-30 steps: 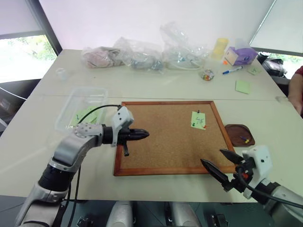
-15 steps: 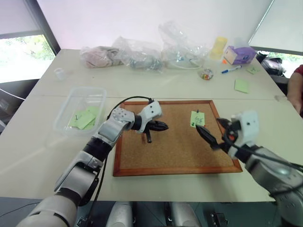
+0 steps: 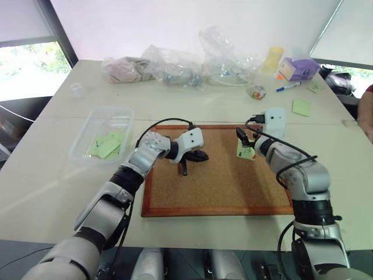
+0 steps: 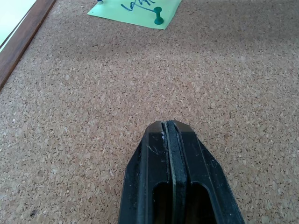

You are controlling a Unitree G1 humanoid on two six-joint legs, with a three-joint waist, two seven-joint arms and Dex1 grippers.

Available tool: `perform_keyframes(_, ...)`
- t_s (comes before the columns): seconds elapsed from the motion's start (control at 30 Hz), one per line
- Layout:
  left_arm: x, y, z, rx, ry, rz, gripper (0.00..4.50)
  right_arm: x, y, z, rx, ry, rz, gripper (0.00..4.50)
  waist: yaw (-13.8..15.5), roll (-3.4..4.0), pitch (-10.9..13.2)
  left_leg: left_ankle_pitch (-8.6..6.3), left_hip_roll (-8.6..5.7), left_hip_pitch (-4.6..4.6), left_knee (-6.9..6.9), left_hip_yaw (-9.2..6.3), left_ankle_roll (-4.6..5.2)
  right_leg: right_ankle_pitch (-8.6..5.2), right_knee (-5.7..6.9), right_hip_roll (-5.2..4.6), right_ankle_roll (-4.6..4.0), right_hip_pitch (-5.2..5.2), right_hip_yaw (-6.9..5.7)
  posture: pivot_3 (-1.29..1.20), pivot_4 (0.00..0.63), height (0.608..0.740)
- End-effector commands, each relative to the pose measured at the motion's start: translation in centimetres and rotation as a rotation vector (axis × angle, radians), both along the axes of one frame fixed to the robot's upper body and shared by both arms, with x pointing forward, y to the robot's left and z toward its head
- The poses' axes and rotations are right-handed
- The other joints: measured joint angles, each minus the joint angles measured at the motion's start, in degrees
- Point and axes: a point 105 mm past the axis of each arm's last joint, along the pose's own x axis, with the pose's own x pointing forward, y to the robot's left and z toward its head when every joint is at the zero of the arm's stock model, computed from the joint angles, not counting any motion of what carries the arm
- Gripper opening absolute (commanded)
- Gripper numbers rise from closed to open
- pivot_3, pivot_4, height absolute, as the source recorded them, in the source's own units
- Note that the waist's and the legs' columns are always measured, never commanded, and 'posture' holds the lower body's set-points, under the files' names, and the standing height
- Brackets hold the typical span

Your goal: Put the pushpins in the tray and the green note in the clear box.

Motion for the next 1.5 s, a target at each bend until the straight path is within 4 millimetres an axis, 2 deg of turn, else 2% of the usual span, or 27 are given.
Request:
perform_keyframes(0.03, -0.3, 0.1, -1.6, 0.048, 0.025, 0.019, 0.03, 0.7, 0.2, 1.6, -0.023, -0.056, 0.019, 4.5, 0.0, 0.01, 0.0, 0.0, -0.01, 0.0, 0.0, 0.0, 0.0, 0.01, 0.0, -0.01, 0.01, 0.0, 0.0, 0.0, 0.15, 0.737)
perform_keyframes(0.4, -0.3, 0.0, -1.6, 0.041, 0.02, 0.026, 0.03, 0.4, -0.1, -0.1, 0.004, -0.008, 0.031, 4.5, 0.0, 0.02, -0.01, 0.0, 0.0, 0.0, 0.0, -0.02, 0.0, 0.02, 0.02, -0.02, 0.04, 0.01, 0.0, 0.0, 0.15, 0.737)
perform_keyframes(0.5, -0.4, -0.1, -1.6, 0.038, 0.023, 0.024, 0.0, 0.3, -0.2, -0.5, 0.005, 0.001, 0.034, 3.65, -0.01, 0.02, -0.01, 0.0, 0.0, 0.0, 0.01, -0.02, 0.0, 0.02, 0.02, -0.02, 0.04, 0.01, 0.0, 0.0, 0.15, 0.737)
perform_keyframes(0.73, -0.3, -0.1, -1.6, 0.032, 0.021, 0.03, 0.0, 0.2, -0.3, -1.2, 0.046, 0.03, 0.032, 0.05, 0.01, 0.02, -0.01, 0.0, 0.0, 0.0, 0.0, -0.02, 0.0, 0.03, 0.01, -0.02, 0.04, 0.01, 0.0, 0.0, 0.15, 0.737)
perform_keyframes(1.07, -0.1, 0.0, -1.5, 0.022, 0.013, 0.046, 0.0, -0.2, -0.5, -1.2, 0.062, 0.029, 0.022, 0.05, 0.1, 0.02, -0.02, 0.0, -0.01, 0.01, 0.0, -0.03, 0.0, 0.03, 0.01, -0.03, 0.04, 0.03, 0.0, 0.0, 0.15, 0.737)
perform_keyframes(1.33, -0.3, 0.0, -1.9, 0.033, 0.025, 0.042, 0.0, -0.3, -0.4, 2.0, 0.007, -0.152, 0.036, 0.05, 0.06, 0.03, -0.02, 0.0, -0.02, 0.01, 0.01, -0.03, 0.0, 0.03, 0.01, -0.03, 0.05, 0.03, 0.0, 0.0, 0.15, 0.737)
perform_keyframes(1.5, -0.4, 0.0, -2.1, 0.044, 0.033, 0.041, 0.0, -0.7, -0.2, 2.0, 0.013, -0.169, 0.042, 0.05, 0.11, 0.03, -0.04, 0.0, -0.02, 0.02, 0.01, -0.04, 0.0, 0.03, 0.0, -0.03, 0.05, 0.05, 0.0, 0.0, 0.15, 0.737)
